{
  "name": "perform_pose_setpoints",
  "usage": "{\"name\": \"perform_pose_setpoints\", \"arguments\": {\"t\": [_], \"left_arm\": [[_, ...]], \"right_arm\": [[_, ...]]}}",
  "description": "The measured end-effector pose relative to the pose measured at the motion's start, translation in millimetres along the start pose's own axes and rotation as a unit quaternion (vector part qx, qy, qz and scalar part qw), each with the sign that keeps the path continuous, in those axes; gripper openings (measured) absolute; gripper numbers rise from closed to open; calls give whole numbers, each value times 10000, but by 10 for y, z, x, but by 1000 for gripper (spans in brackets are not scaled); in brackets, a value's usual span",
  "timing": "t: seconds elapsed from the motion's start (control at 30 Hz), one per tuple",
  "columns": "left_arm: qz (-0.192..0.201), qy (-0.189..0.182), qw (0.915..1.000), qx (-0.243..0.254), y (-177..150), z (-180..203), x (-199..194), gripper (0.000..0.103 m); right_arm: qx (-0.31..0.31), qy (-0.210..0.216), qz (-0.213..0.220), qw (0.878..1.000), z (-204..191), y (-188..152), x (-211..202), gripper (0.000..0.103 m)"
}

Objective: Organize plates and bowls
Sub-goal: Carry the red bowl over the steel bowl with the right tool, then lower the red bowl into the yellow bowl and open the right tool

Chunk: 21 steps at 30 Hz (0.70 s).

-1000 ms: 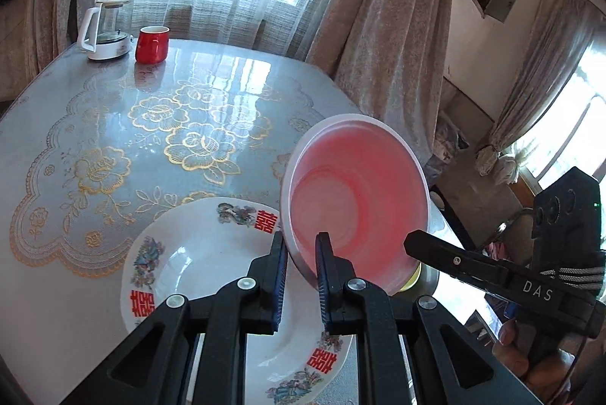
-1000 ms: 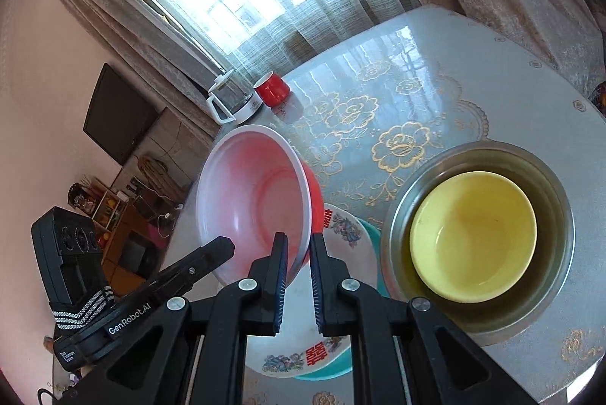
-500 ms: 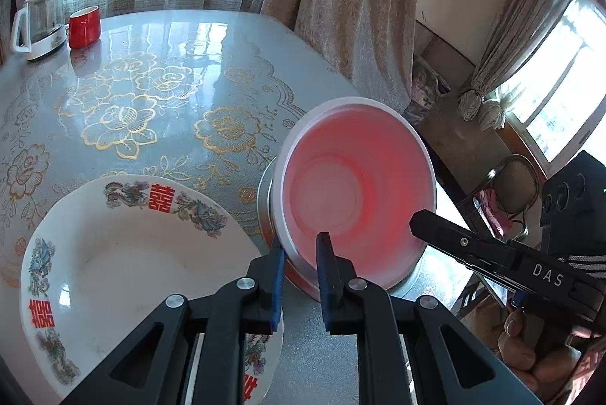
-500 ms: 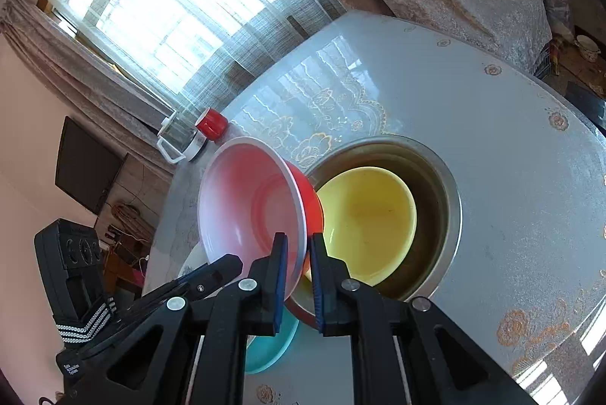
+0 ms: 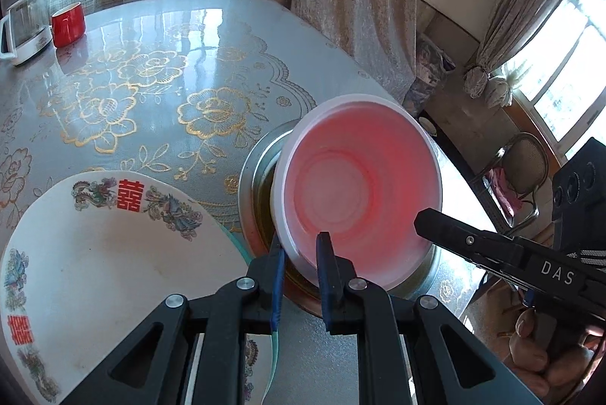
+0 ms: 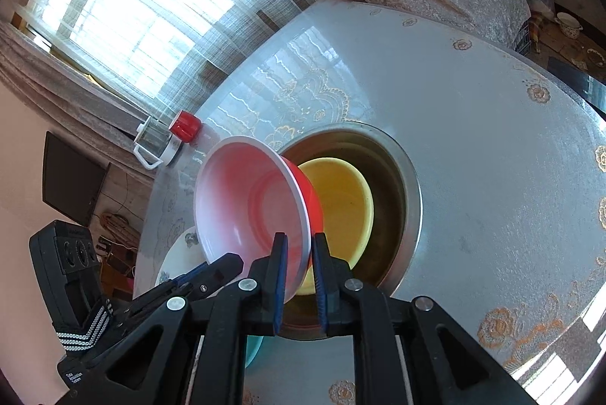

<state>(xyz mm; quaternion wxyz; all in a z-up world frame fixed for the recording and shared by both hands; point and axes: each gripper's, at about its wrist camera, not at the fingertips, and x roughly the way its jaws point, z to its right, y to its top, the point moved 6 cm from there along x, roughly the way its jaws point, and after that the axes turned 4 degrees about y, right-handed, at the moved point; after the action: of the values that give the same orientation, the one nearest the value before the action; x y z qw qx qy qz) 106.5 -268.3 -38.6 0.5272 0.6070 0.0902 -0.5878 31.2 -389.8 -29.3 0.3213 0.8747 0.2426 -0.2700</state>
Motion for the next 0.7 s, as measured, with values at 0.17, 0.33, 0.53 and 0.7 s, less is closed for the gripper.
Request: {"name": "perform_pose_setpoints", "arguments": {"t": [0.17, 0.33, 0.53, 0.7], "left_arm": [[-90, -46, 9999, 12, -19, 46, 74, 14], [-118, 33, 9999, -17, 18, 47, 114, 15], [-142, 78, 9999, -13, 27, 76, 224, 16], [-84, 182, 9998, 55, 28, 88, 222, 20]], "right_arm": [[115, -80, -45, 9999, 75, -13, 13, 16], [260, -63, -109, 9996, 118, -22, 17, 21], [180, -255, -47, 9995, 140, -37, 0, 23], [108, -375, 30, 9992, 170, -19, -39, 23]]}}
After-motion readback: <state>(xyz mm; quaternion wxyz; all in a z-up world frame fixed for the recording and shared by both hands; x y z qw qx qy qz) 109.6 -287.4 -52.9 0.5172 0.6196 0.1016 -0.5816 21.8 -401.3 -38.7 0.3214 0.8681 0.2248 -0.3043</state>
